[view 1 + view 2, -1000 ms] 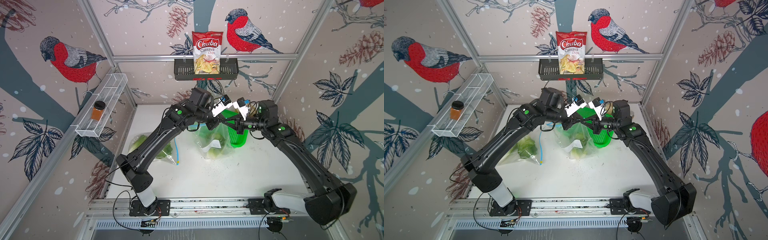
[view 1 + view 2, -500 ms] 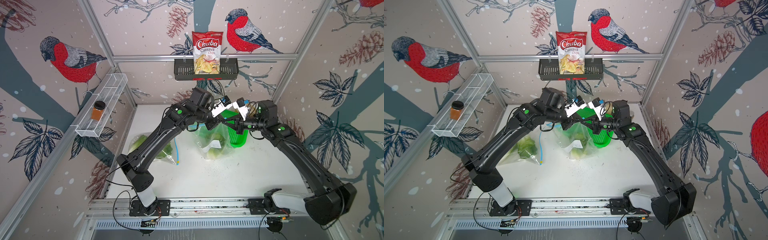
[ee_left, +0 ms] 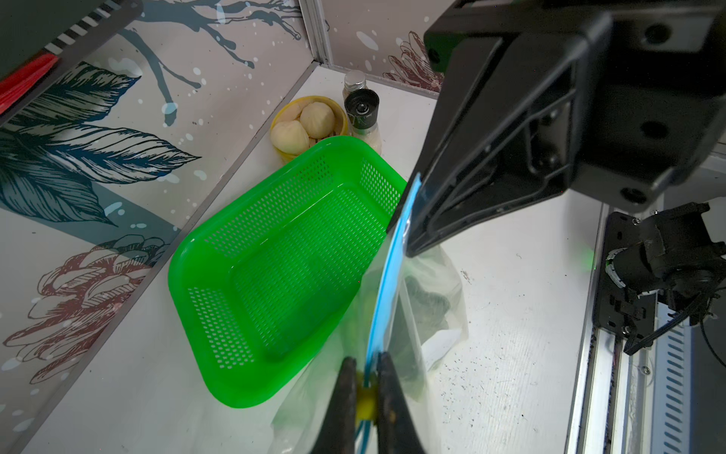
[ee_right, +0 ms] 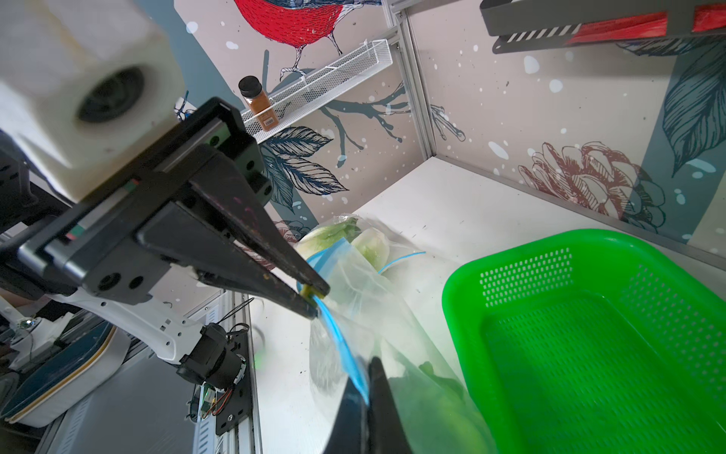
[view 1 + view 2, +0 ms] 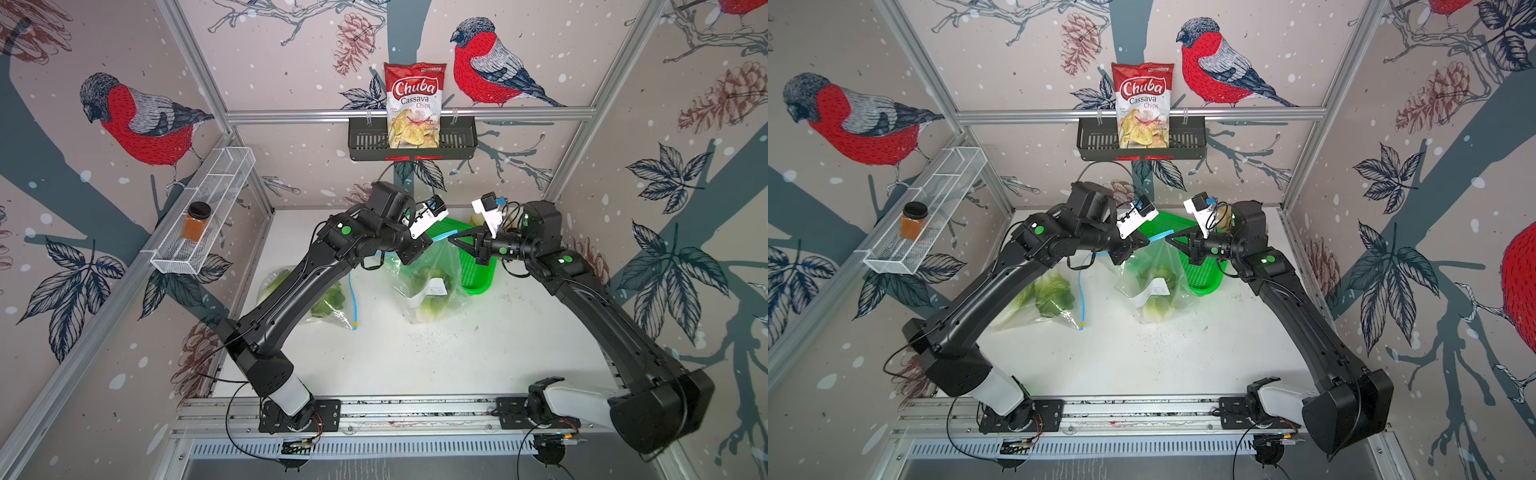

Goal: Put the chinese cabbages into a zipper bag and zip it
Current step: Zip the zipper on the zipper food storage bag.

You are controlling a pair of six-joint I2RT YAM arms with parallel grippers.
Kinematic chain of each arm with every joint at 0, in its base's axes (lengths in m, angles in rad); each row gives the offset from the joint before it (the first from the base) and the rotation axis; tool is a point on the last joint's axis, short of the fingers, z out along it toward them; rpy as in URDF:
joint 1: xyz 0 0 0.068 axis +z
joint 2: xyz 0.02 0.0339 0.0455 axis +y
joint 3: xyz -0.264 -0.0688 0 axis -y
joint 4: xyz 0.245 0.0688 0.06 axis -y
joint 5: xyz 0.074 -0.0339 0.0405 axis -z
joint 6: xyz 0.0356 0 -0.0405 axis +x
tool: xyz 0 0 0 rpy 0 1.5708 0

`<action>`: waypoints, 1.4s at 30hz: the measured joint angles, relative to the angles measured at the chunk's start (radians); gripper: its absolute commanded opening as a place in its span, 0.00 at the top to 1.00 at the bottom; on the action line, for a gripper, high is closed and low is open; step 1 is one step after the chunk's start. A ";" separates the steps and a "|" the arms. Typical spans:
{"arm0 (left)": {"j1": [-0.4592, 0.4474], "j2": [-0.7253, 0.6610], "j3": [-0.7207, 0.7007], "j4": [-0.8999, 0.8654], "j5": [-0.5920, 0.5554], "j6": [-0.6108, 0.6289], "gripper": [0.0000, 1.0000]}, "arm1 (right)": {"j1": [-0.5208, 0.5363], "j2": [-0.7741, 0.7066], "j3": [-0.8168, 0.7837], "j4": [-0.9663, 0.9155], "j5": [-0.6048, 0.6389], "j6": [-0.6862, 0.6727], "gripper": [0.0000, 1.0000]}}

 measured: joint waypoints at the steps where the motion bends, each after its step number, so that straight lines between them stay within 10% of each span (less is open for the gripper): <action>1: 0.002 -0.013 -0.014 0.000 -0.006 -0.003 1.00 | 0.000 -0.003 -0.005 0.008 0.000 0.002 1.00; 42: 0.015 -0.399 -0.476 0.038 -0.293 -0.282 1.00 | -0.002 -0.082 -0.032 -0.071 0.113 0.072 1.00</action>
